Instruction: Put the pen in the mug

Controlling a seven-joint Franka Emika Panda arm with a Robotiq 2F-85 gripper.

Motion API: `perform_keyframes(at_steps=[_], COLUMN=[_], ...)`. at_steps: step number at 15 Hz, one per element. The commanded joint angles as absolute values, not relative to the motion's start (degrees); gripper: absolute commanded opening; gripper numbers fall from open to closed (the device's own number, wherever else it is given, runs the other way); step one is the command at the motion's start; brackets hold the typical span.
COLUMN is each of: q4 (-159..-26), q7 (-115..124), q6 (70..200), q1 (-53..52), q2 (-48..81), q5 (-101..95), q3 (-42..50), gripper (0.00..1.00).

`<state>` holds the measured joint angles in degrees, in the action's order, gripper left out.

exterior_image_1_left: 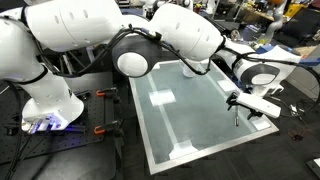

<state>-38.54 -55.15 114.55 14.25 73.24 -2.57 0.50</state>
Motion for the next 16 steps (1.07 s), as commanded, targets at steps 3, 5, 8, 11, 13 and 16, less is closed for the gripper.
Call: perform_keyframes(at_steps=[3, 5, 8, 11, 13, 16], q4=[-33.99, -33.77, -33.52, -33.25, -33.17, -33.21], q7=[-56.22, -56.26, -56.39, -56.30, -56.26, -56.18], q6=[112.61, 112.43, 112.24, 112.17, 112.12, 112.18], q1=[14.11, 14.15, 14.20, 14.21, 14.21, 14.19], q2=[76.05, 76.46, 76.93, 77.26, 77.34, 77.17], q5=[-2.94, -2.86, -2.74, -2.66, -2.64, -2.63], q3=[0.60, 0.52, 0.39, 0.34, 0.33, 0.33], gripper=[1.00, 1.00, 0.88, 0.56, 0.41, 0.19])
